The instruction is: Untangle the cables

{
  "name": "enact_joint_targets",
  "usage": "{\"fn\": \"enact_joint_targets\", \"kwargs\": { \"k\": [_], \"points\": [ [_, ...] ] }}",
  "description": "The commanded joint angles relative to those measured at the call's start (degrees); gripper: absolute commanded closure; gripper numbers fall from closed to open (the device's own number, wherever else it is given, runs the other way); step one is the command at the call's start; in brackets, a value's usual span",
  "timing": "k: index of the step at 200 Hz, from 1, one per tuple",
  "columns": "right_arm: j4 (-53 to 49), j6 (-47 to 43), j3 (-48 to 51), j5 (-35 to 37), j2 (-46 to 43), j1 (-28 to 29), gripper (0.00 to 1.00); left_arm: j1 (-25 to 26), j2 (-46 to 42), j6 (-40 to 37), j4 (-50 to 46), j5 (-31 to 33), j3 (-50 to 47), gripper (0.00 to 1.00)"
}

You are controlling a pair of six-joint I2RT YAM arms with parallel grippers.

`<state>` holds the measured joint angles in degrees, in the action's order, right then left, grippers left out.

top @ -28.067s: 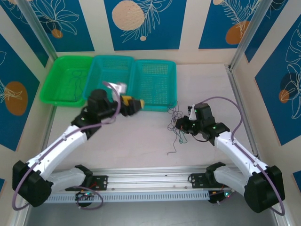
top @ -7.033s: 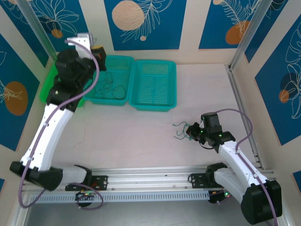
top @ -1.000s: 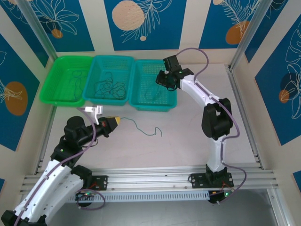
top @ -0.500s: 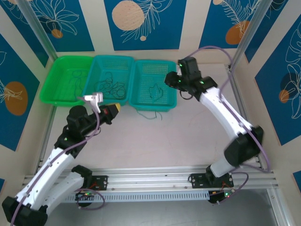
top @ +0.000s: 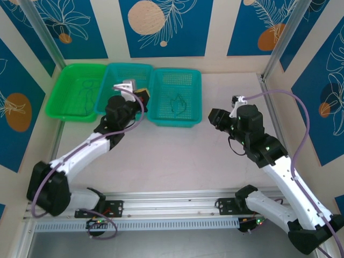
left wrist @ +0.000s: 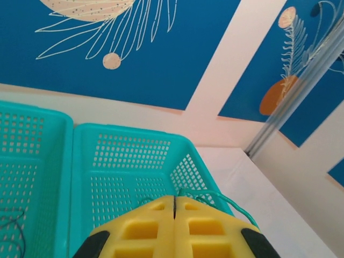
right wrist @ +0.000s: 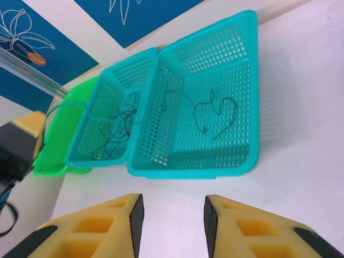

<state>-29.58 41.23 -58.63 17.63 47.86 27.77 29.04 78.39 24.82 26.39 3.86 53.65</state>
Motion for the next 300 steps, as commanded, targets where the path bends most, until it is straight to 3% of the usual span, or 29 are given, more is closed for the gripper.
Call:
{"fn": "enact_joint_targets", "kwargs": {
  "k": [1,83,98,125,152,197,235,269,300],
  "points": [
    [-1.0,1.3,1.4,2.1,-2.7,0.3,0.61,0.7,7.2,-3.3,8.9,3.1,5.5,1.00],
    [-6.0,-0.5,0.7,3.5,-5.5,-0.1,0.60,0.6,32.7,-3.7,4.1,3.1,28.4,1.00],
    [-6.9,-0.6,0.6,3.6,-6.1,-0.3,0.59,0.6,35.2,-4.5,0.0,2.0,32.0,0.70],
    [-7.4,-0.6,1.0,3.6,-6.5,-0.6,0.59,0.5,34.9,-5.4,-2.9,0.9,32.9,0.39],
    [-6.9,-0.2,2.3,4.0,-6.5,-0.9,0.59,0.5,29.0,-5.7,-2.6,1.1,28.5,0.28],
    [-3.5,-1.8,6.9,4.9,-5.4,-3.7,0.47,0.5,10.5,-3.4,-4.9,-1.0,13.8,0.27],
    [2.1,-6.1,11.0,3.1,-1.2,-11.3,0.34,0.6,-8.4,-0.2,-11.9,-1.6,-1.4,0.25],
    [11.4,-8.6,15.5,1.5,5.1,-19.7,0.28,0.6,-25.5,-5.3,-23.3,7.2,-12.2,0.21],
    [25.8,-17.4,20.7,9.8,12.6,-20.5,0.20,0.5,-33.4,-12.6,-31.7,19.1,-17.8,0.08]
  ]
}}
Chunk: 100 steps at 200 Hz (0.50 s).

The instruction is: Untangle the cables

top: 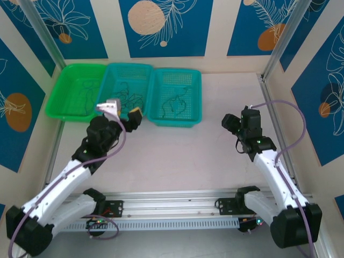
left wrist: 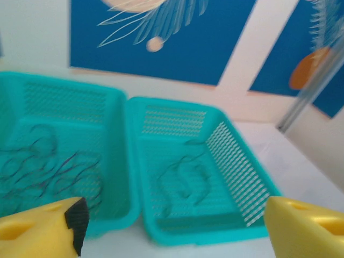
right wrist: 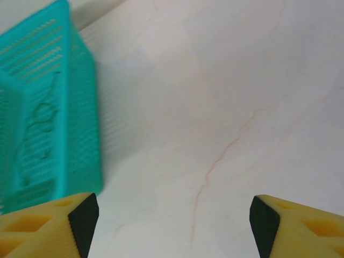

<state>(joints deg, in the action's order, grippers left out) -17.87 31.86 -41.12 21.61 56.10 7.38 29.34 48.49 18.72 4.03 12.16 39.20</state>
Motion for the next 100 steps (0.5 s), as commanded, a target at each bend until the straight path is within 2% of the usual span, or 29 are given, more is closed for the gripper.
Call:
{"fn": "enact_joint_targets", "kwargs": {
  "k": [1,28,51,64,70,82,86,94,100],
  "points": [
    [14.3,-8.4,3.3,6.1,4.6,-0.2,0.20,0.2,-3.7,-6.6,-9.4,11.0,-3.5,0.08],
    [23.7,-13.0,4.5,9.1,13.7,-0.3,0.15,-0.5,-5.3,-8.7,-10.0,17.1,-7.0,0.00],
    [35.2,-17.7,5.3,8.7,21.7,-1.0,0.14,-2.3,-4.5,-10.8,-8.3,20.5,-8.8,0.00],
    [34.9,-21.3,2.6,10.7,26.5,-0.8,0.13,-4.2,-3.6,-11.9,-6.5,20.9,-9.9,0.00],
    [38.4,-22.3,3.0,11.7,28.4,-1.0,0.12,-5.2,-3.2,-11.9,-5.6,20.7,-10.4,0.00],
    [45.7,-21.6,6.1,5.7,31.6,-3.4,0.10,-7.5,-2.3,-11.7,-3.5,20.1,-11.8,0.00],
    [51.1,-22.6,8.1,4.2,32.3,-3.8,0.04,-8.4,-1.9,-11.5,-2.8,19.8,-12.2,0.00],
    [49.8,-23.3,9.5,2.1,30.1,-3.1,0.01,-10.0,-1.0,-11.6,-1.1,18.8,-13.1,0.00],
    [57.2,-24.9,12.7,-0.9,30.2,-3.4,0.01,-11.0,-0.2,-12.1,0.3,18.2,-13.7,0.00]
  ]
}}
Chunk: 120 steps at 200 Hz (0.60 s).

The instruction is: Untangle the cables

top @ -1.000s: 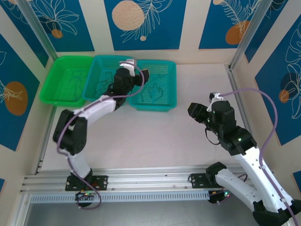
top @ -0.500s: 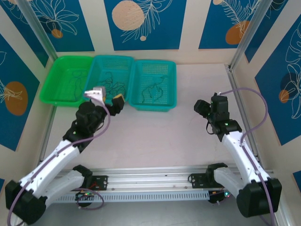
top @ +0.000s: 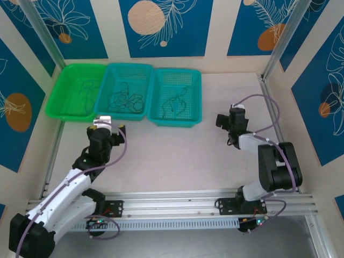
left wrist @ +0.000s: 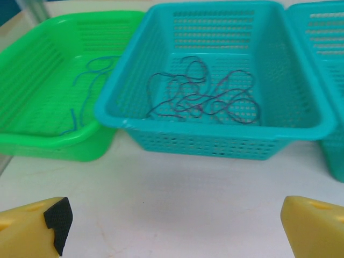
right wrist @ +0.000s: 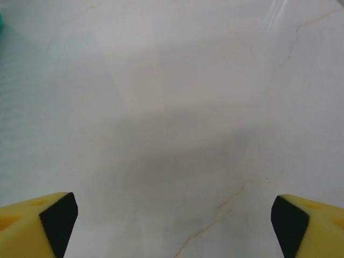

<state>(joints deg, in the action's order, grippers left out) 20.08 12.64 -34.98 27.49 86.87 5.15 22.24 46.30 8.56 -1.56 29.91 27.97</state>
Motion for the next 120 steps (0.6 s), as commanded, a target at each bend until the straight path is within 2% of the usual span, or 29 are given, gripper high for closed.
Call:
{"fn": "enact_joint_targets", "kwargs": {
  "k": [1,11,22,33,43,52,60,80,98,120],
  "points": [
    [19.8,-5.8,7.2,-7.1,-0.6,-1.1,0.01,-4.0,2.1,-2.0,6.1,0.4,-2.6,0.00],
    [25.6,-5.6,11.7,-11.0,-2.0,-2.3,0.01,-5.0,3.5,-3.5,8.4,-0.2,-3.3,0.00],
    [35.9,-5.8,14.1,-13.6,2.6,-3.1,0.00,-5.4,4.8,-6.2,11.8,-0.4,-4.3,0.00],
    [23.9,-5.6,11.0,-16.4,-0.4,-4.0,0.00,-6.3,6.4,-8.0,15.1,-1.3,-5.3,0.00],
    [30.7,-5.7,12.6,-19.6,1.3,-4.9,0.01,-7.7,7.8,-9.0,18.4,-3.6,-6.5,0.00],
    [25.6,-6.0,11.3,-18.3,0.1,-4.5,0.01,-9.0,9.8,-9.3,22.8,-5.4,-8.0,0.00],
    [28.7,-6.1,11.9,-18.0,0.8,-4.3,0.01,-10.3,12.0,-9.6,27.5,-7.6,-9.5,0.00],
    [30.9,-6.1,13.0,-10.0,0.9,-1.9,0.01,-13.6,19.2,-9.5,36.7,-12.5,-10.5,0.00],
    [28.1,-5.1,12.1,-14.9,0.4,-4.1,0.01,-16.2,27.5,-8.8,43.9,-15.8,-9.7,0.00],
    [27.7,-5.2,12.1,-15.1,0.1,-4.1,0.01,-18.1,38.1,-8.7,50.0,-20.5,-7.0,0.00]
  ]
}}
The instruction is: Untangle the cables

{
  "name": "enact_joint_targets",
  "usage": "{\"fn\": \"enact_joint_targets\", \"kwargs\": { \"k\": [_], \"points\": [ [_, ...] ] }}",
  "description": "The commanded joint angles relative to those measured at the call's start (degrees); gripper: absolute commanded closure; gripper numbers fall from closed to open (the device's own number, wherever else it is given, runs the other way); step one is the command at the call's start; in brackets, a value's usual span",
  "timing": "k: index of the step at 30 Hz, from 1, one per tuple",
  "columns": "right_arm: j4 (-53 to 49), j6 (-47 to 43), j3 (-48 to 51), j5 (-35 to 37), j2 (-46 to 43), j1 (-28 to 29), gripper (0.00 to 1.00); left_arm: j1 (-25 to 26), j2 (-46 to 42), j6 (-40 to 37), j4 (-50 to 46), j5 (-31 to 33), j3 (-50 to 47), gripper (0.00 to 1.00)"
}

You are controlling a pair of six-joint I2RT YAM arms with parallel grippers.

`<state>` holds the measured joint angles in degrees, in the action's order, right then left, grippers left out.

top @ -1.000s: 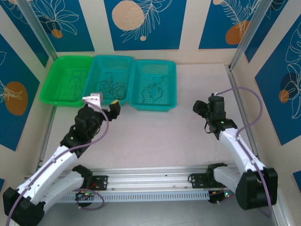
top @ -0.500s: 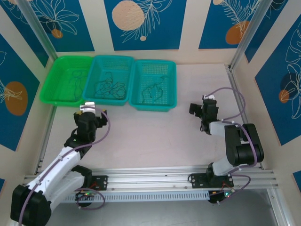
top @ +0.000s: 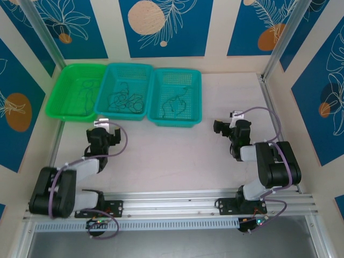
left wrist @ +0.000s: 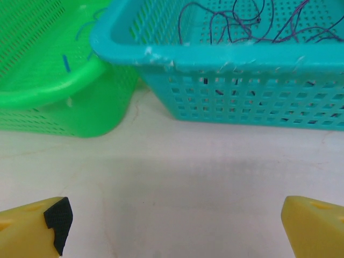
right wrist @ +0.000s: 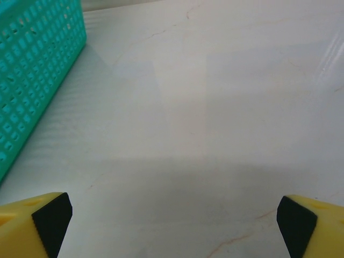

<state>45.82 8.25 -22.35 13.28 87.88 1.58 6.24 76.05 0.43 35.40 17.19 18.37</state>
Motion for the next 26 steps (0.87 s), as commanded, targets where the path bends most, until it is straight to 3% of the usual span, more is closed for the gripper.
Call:
{"fn": "enact_joint_targets", "kwargs": {
  "k": [1,3,4,6,9,26],
  "points": [
    [2.0,-0.8,-0.5,-0.9,-0.8,-0.5,0.01,-2.1,8.8,-0.5,13.1,-8.0,2.8,0.00],
    [2.0,-0.8,-0.5,-0.8,-0.9,-0.4,0.01,-2.3,13.5,-2.1,18.4,-10.9,3.0,0.00],
    [2.1,-0.9,-0.5,-0.9,-0.7,-0.4,0.01,-2.4,11.5,-1.8,14.3,-12.0,3.3,0.00],
    [2.0,-0.9,-0.6,-0.8,-0.7,-0.4,0.01,-3.2,12.5,-2.2,18.0,-15.8,2.2,0.00],
    [2.0,-0.9,-0.6,-0.7,-0.8,-0.4,0.01,-4.4,12.0,-2.1,16.3,-19.2,2.5,0.00],
    [2.9,-1.3,-0.3,0.1,-0.7,0.2,0.01,-4.1,12.1,-2.7,13.2,-19.6,4.2,0.00]
  ]
}}
